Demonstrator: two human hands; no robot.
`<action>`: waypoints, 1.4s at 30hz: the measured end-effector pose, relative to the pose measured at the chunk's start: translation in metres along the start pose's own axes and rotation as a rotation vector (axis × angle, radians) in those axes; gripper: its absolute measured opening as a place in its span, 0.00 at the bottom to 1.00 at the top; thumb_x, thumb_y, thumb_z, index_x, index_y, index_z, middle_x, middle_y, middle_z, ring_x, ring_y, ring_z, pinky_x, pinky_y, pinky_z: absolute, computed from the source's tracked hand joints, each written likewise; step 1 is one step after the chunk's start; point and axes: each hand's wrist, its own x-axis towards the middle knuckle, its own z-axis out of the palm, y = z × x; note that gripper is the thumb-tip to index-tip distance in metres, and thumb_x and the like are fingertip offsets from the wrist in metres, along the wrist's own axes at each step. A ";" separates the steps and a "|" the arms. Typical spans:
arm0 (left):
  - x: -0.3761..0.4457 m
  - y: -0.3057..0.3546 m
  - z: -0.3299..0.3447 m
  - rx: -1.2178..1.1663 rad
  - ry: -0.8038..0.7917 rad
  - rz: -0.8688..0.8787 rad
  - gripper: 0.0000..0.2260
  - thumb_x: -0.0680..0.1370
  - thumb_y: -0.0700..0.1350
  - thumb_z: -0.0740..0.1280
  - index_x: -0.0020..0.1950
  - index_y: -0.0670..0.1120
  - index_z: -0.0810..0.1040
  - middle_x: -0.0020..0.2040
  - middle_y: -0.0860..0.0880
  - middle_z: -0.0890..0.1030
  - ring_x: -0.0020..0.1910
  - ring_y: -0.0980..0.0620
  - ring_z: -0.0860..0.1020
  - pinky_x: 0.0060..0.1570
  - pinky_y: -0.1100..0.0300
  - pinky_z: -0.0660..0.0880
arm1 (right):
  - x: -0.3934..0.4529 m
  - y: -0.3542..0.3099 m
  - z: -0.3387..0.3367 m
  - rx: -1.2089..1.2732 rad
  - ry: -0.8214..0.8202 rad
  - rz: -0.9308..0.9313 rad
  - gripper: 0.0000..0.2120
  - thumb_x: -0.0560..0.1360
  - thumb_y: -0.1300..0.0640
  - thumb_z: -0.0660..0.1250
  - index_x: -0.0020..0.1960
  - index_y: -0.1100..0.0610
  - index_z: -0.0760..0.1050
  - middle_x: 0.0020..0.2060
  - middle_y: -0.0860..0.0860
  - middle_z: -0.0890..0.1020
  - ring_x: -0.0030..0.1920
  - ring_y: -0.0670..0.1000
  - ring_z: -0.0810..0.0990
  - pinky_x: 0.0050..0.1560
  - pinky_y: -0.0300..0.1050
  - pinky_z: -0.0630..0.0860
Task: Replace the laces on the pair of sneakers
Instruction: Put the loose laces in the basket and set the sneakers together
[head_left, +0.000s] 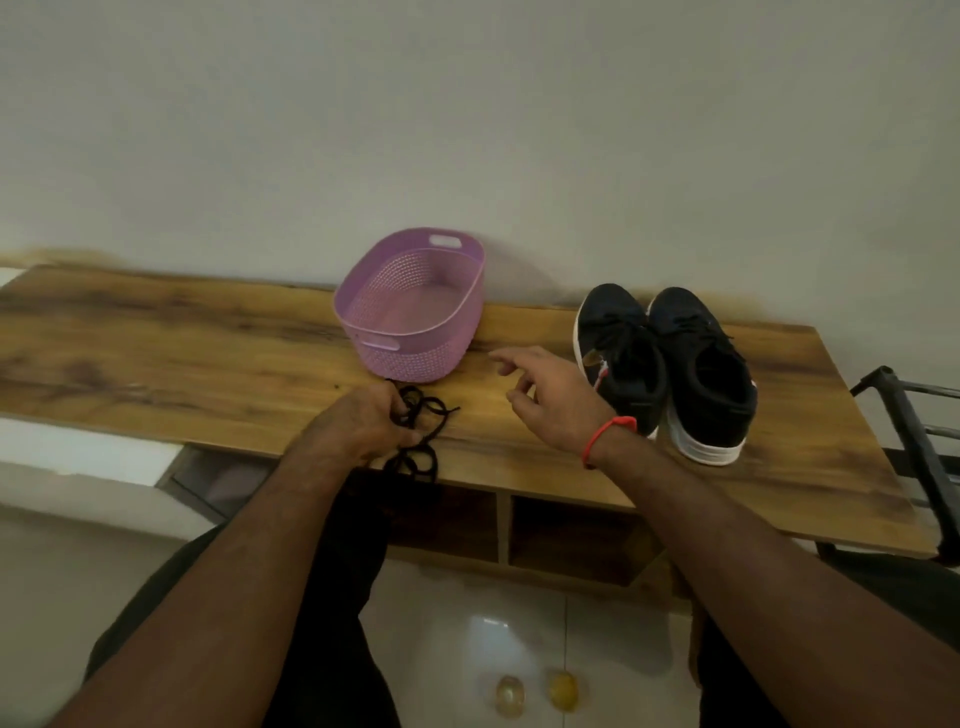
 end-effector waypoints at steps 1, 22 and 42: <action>0.002 -0.007 -0.002 0.004 -0.008 -0.030 0.23 0.72 0.49 0.79 0.63 0.50 0.74 0.55 0.49 0.76 0.42 0.56 0.76 0.32 0.61 0.72 | 0.005 -0.004 0.006 0.003 -0.016 -0.003 0.24 0.77 0.66 0.65 0.72 0.53 0.71 0.59 0.49 0.77 0.48 0.47 0.78 0.48 0.28 0.70; 0.039 -0.002 0.039 -0.255 -0.018 0.154 0.11 0.80 0.42 0.70 0.62 0.48 0.78 0.57 0.48 0.81 0.53 0.52 0.79 0.45 0.61 0.77 | 0.040 0.000 0.072 0.165 -0.460 0.181 0.48 0.70 0.50 0.77 0.80 0.48 0.52 0.75 0.53 0.61 0.73 0.55 0.64 0.72 0.56 0.68; 0.033 0.039 -0.022 -0.371 0.502 0.477 0.20 0.86 0.59 0.49 0.77 0.58 0.62 0.70 0.53 0.75 0.70 0.48 0.70 0.71 0.34 0.60 | 0.135 -0.044 0.020 1.126 0.067 0.202 0.19 0.76 0.75 0.61 0.50 0.53 0.79 0.47 0.54 0.84 0.48 0.54 0.83 0.42 0.46 0.81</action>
